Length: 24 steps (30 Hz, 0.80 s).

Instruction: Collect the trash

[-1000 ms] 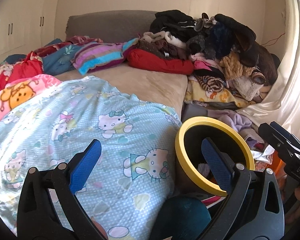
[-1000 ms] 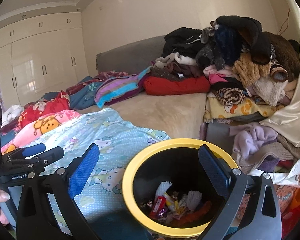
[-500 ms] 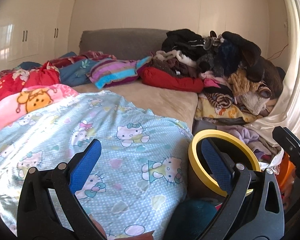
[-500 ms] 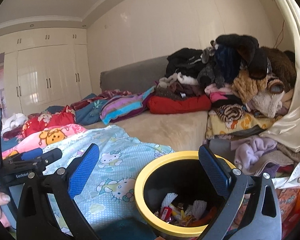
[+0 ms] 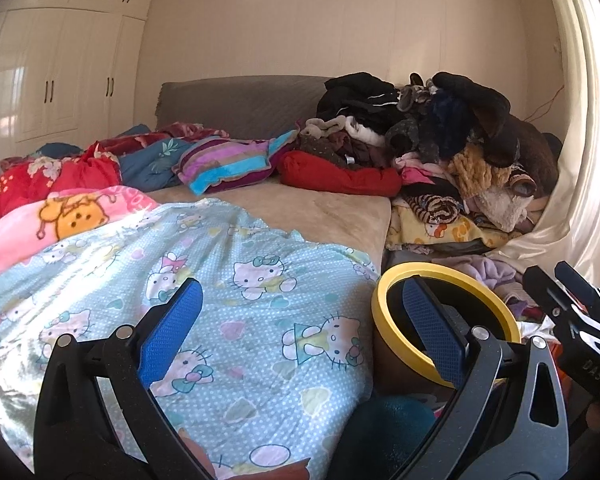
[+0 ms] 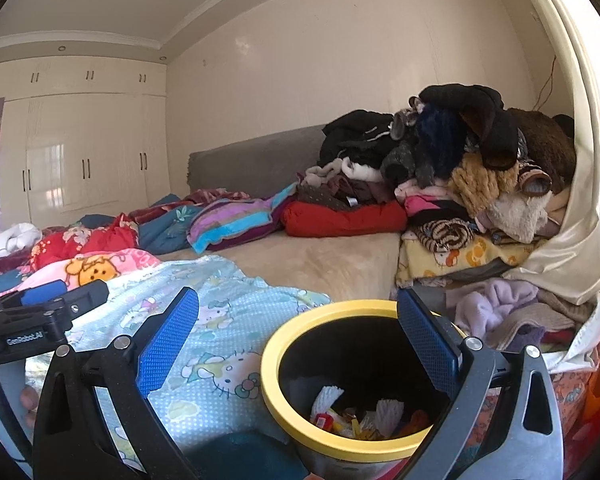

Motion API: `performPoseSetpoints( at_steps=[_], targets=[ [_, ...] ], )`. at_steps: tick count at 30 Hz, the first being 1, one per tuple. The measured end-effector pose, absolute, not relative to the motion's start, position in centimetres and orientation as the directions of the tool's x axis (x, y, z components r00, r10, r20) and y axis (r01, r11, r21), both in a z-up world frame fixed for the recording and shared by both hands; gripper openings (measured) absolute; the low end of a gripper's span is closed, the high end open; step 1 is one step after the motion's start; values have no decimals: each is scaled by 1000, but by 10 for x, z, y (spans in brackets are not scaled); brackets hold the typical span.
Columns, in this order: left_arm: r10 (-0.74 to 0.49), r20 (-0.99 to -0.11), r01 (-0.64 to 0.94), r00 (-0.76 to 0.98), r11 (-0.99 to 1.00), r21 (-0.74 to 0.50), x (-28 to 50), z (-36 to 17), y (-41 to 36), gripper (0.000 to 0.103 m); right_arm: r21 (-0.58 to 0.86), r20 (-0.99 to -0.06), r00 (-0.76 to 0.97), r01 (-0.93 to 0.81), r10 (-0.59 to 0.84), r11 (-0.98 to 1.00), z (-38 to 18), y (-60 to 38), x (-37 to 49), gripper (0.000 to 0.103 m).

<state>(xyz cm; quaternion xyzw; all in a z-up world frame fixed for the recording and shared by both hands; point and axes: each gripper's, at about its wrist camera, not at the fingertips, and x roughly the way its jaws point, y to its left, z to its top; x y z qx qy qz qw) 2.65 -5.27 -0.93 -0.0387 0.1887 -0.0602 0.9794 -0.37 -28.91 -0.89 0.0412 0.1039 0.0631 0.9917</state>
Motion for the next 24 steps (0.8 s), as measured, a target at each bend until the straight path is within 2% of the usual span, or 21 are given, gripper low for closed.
performPoseSetpoints(
  at_steps=[24],
  targets=[
    [-135,-371,102,919,989,-106,26,-11,-53,92,87,-213,970,-101,118,991,-15,-289,-1,97]
  ],
)
